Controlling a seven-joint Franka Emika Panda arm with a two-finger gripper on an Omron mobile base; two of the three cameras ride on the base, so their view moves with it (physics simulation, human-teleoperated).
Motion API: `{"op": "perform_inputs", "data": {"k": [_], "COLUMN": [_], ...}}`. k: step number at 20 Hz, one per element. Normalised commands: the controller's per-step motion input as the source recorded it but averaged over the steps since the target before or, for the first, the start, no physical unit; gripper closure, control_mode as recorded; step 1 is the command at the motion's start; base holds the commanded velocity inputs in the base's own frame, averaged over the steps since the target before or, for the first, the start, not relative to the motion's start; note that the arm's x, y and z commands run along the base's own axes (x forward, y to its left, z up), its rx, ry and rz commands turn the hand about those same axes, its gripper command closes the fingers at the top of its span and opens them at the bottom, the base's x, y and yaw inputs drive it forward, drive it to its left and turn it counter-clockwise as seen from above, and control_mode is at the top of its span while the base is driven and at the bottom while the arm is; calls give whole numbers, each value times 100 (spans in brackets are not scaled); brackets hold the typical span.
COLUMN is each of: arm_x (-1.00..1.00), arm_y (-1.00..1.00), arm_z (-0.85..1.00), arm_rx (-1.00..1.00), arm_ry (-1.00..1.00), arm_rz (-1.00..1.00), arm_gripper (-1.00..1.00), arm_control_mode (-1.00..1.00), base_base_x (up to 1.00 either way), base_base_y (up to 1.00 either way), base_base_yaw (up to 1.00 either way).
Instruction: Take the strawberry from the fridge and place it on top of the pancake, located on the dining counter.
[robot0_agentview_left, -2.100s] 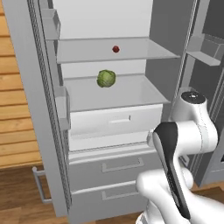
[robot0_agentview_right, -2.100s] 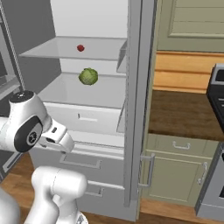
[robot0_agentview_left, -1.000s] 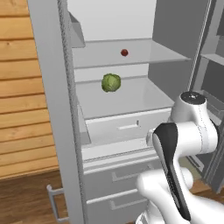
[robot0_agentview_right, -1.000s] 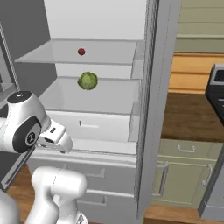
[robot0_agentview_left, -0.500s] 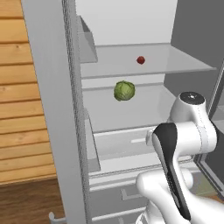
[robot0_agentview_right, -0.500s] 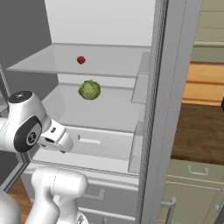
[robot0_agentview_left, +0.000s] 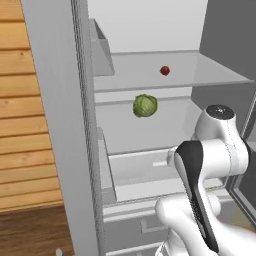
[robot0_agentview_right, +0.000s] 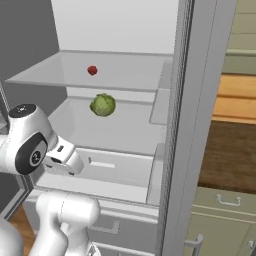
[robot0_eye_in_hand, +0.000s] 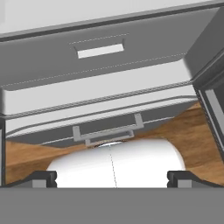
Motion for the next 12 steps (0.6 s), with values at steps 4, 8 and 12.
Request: {"op": "perform_inputs", "data": {"k": [4, 8, 12], "arm_x": [0, 0, 0], "arm_y": [0, 0, 0], "arm_z": [0, 0, 0], "arm_rx": [0, 0, 0], "arm_ry": [0, 0, 0], "arm_rz": [0, 0, 0], "arm_gripper": [-100, -100, -100], "arm_control_mode": [100, 100, 100], "base_base_x": [55, 46, 8], "base_base_y": [0, 0, 0], "base_base_yaw": [3, 0, 0]}}
